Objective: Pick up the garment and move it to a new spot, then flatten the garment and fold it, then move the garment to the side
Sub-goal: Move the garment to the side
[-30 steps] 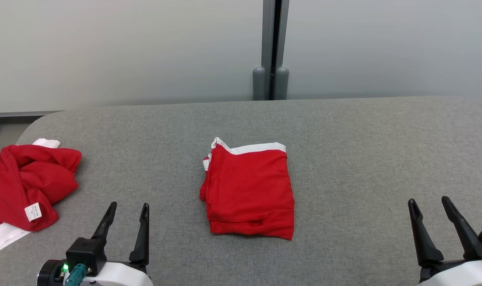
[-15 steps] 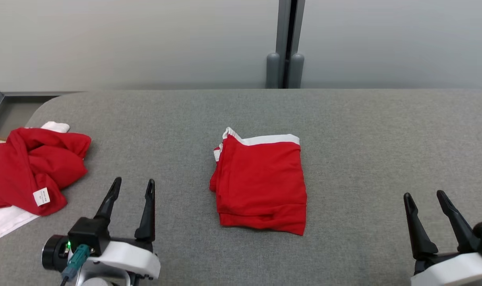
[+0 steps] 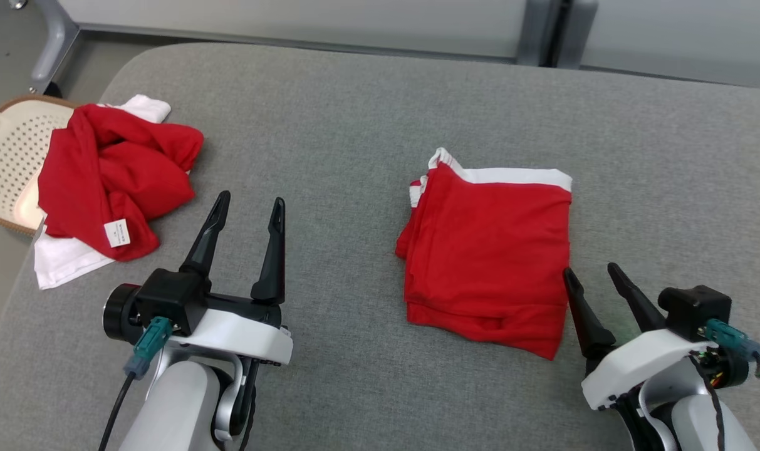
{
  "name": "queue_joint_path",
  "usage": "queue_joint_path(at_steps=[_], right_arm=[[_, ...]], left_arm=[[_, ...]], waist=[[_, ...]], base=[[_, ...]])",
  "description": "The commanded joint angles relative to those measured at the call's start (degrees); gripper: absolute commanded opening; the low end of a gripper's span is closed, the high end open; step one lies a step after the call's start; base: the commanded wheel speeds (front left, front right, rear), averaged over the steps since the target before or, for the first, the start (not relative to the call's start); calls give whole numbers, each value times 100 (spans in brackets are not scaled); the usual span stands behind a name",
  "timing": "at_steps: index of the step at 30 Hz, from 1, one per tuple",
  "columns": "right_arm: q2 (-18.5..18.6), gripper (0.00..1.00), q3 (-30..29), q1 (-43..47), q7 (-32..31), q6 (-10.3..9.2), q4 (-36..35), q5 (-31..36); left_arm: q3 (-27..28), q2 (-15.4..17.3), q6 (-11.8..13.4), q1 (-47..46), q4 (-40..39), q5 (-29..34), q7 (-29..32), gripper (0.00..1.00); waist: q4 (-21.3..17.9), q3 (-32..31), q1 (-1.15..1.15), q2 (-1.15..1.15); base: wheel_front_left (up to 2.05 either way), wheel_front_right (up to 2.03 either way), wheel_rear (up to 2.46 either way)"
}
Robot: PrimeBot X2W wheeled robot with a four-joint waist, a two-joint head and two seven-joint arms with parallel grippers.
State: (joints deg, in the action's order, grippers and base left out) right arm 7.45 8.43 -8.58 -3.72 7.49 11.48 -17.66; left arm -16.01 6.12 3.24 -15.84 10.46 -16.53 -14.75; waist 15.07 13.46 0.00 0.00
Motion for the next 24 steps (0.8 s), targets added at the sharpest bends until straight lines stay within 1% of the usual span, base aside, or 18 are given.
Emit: queue_joint_path(at_steps=[1,6,7,8,9,10,11,15,17,21,24], right_arm=[[12,100,6,-83,32,0,91,-19],[-102,100,122,-429,-14,0,969,-194],[-137,91,181,-457,18,0,1086,-240],[-175,46,258,-462,4,1,1194,-308],[-181,31,312,-466,24,1,1282,-319],[-187,4,349,-481,49,1,1346,-352],[-197,0,386,-493,49,1,1416,-388],[-199,0,567,-584,160,0,1532,-503],[-187,0,640,-611,235,-1,1578,-574],[-100,0,768,-569,380,-7,1631,-656],[12,0,906,-559,503,-9,1599,-763]], left_arm=[[-1,-21,-6,-96,25,48,-28,100],[73,-82,-53,-215,84,57,-50,100],[96,-101,-60,-226,62,69,-50,100],[122,-105,-68,-226,46,90,-51,100],[149,-113,-78,-224,33,104,-47,100],[166,-125,-80,-216,9,119,-47,100],[195,-131,-81,-203,-20,153,-48,100],[320,-128,-39,-141,-55,237,-49,100],[369,-126,-64,-116,-88,270,-49,100],[457,-63,-104,-52,-128,356,-49,100],[486,-15,-115,-15,-189,409,-49,100]], waist=[[213,231,0,0],[295,346,0,0],[299,352,0,0],[301,358,0,0],[294,360,0,0],[280,360,0,0],[249,364,0,0],[45,368,0,0],[-95,344,0,0],[-466,281,0,0],[-819,241,0,0]], base=[[0,0,0],[0,0,0],[0,0,0],[0,0,0],[0,0,0],[0,0,0],[0,0,0],[0,0,0],[0,0,0],[0,0,0],[0,0,0]])
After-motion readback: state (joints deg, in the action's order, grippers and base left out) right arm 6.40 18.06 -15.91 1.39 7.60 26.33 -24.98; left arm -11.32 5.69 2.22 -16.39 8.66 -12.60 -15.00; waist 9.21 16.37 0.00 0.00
